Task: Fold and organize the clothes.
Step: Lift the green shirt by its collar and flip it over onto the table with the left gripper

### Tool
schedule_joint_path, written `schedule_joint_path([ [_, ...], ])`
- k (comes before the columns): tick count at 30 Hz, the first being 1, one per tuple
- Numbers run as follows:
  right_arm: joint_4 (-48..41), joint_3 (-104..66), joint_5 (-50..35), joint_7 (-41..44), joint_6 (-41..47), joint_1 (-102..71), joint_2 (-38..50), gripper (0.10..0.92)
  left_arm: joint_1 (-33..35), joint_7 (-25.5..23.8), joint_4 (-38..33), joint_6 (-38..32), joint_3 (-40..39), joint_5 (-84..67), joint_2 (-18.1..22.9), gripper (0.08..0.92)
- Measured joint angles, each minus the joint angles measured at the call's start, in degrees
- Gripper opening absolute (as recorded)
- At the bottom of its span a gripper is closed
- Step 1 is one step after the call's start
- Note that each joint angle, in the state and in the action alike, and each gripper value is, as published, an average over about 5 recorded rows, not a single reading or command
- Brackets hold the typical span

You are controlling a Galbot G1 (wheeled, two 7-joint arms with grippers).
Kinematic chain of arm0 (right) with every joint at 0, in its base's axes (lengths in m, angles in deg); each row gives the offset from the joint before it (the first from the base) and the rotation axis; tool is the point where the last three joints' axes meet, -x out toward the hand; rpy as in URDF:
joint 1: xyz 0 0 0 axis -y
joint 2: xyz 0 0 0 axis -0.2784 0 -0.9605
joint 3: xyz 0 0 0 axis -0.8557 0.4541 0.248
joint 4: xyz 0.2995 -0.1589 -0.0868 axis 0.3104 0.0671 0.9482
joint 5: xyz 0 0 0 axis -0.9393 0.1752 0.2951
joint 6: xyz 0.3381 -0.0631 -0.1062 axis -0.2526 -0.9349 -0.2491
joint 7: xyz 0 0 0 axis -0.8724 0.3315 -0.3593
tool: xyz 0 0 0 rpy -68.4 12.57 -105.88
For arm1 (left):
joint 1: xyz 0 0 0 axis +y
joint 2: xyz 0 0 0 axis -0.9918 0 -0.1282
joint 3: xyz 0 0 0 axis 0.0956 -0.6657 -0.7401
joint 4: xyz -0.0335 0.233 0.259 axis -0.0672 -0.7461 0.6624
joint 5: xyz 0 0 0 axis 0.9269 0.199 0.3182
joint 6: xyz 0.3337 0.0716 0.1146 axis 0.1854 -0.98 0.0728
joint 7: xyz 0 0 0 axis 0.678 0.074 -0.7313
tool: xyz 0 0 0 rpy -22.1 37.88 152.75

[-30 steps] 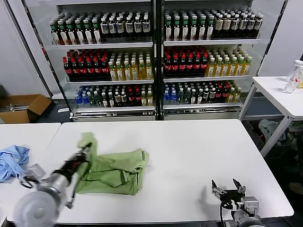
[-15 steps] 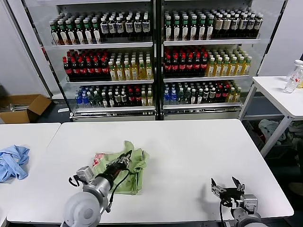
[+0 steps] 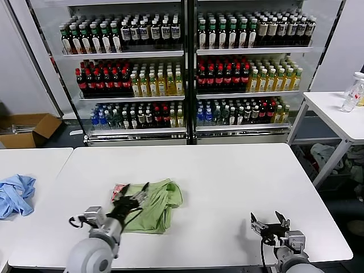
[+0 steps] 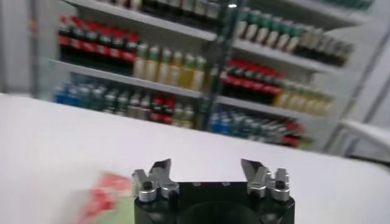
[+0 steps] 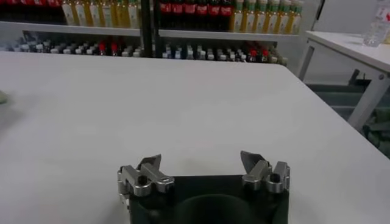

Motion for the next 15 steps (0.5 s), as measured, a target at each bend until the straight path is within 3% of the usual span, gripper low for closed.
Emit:
schedule_joint_path([
  [3, -0.2, 0.2, 0.0, 0.0, 0.0, 0.4, 0.1, 0.823, 0.8, -0.2, 2.3, -0.3, 2.3, 1.4, -1.0, 0.804],
  [8, -0.2, 0.3, 0.0, -0.1, 0.2, 0.6, 0.0, 0.823, 1.0, -0.6, 6.4, 0.0, 4.3, 2.5, -1.7, 0.822],
  [12, -0.1, 0.1, 0.0, -0.2, 0.3, 0.3, 0.0, 0.823, 0.4, -1.3, 9.4, 1.1, 4.9, 1.9, -1.7, 0.811],
  [15, 0.2, -0.2, 0.0, -0.2, 0.3, 0.1, 0.0, 0.823, -0.1, -1.9, 11.2, 2.1, 5.4, 0.6, -1.9, 0.752],
])
